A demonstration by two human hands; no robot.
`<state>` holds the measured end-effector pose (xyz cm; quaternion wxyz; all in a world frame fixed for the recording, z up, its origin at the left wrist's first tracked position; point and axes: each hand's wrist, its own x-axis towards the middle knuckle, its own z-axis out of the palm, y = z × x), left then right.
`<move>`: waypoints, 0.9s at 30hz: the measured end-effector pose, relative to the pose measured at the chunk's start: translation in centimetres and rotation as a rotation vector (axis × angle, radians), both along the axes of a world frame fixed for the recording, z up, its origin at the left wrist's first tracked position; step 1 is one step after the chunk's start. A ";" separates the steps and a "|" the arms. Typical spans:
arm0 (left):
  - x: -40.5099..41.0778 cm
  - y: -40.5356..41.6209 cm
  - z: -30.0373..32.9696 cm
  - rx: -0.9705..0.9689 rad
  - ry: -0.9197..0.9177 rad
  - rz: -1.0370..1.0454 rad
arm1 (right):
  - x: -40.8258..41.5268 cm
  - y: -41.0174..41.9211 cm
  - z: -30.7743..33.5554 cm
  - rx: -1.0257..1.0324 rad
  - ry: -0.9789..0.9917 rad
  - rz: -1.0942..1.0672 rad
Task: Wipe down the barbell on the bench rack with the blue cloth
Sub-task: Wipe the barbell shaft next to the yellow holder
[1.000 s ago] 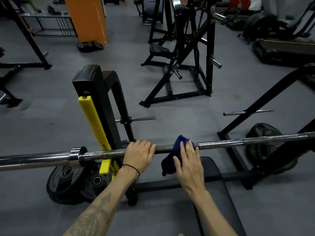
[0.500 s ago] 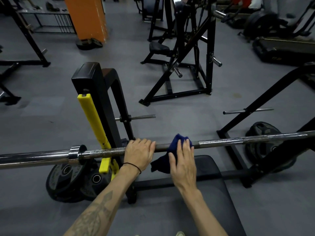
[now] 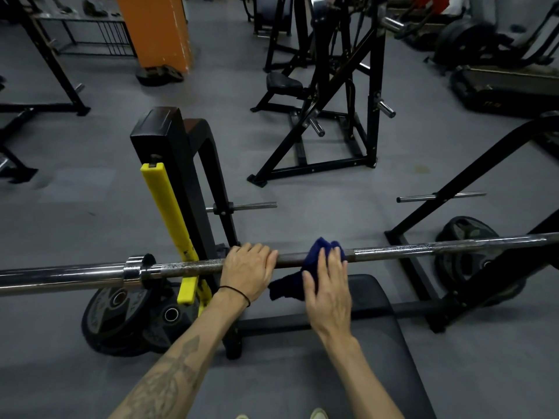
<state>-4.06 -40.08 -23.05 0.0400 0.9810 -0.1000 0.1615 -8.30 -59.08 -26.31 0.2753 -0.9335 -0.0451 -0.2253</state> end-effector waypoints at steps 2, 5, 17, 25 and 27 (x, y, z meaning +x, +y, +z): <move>0.0 -0.2 0.0 -0.006 -0.005 0.001 | -0.6 3.0 0.4 0.071 0.050 0.045; 0.0 0.0 -0.3 0.000 -0.027 0.004 | -1.6 6.0 0.3 0.070 0.076 0.241; -0.4 0.5 0.0 -0.005 -0.036 -0.088 | -1.0 3.8 -0.1 0.146 0.039 0.105; -0.4 1.4 0.2 0.022 0.031 -0.126 | -0.1 0.3 -0.7 -0.158 -0.067 0.230; -0.6 1.1 0.3 0.006 0.001 -0.116 | 0.0 -1.1 -0.7 -0.143 -0.052 0.123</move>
